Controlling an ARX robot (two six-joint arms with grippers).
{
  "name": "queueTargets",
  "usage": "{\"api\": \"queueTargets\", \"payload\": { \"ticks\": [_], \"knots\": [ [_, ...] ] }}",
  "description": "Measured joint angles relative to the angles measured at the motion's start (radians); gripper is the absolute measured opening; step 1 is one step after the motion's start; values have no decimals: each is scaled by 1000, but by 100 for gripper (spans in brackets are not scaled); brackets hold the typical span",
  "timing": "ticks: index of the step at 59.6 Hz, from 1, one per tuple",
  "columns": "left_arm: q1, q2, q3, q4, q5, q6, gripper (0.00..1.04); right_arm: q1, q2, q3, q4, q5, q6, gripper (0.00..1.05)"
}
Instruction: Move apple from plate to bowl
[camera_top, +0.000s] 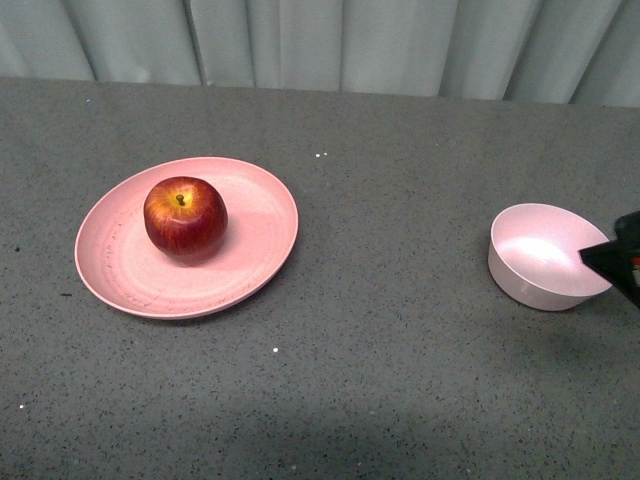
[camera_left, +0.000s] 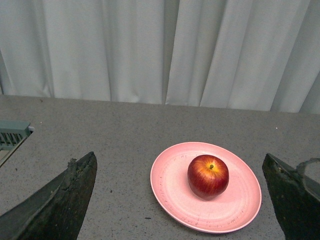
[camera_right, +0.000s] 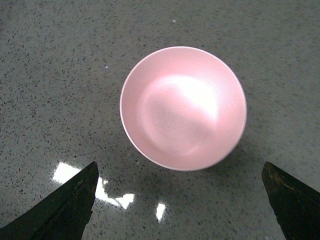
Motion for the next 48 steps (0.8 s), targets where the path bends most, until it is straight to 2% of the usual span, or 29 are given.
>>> {"api": "queueTargets", "payload": {
  "ticks": [13, 39, 43, 48],
  "knots": [
    [0, 0, 0, 0, 0, 0, 98, 54, 212, 162, -60, 20, -33, 95],
    [0, 0, 0, 0, 0, 0, 98, 94, 450, 356, -132, 33, -35, 95],
    [0, 0, 0, 0, 0, 0, 98, 97, 460, 374, -137, 38, -32, 88],
    [0, 0, 0, 0, 0, 0, 98, 100, 470, 392, -146, 38, -32, 72]
  ]
}}
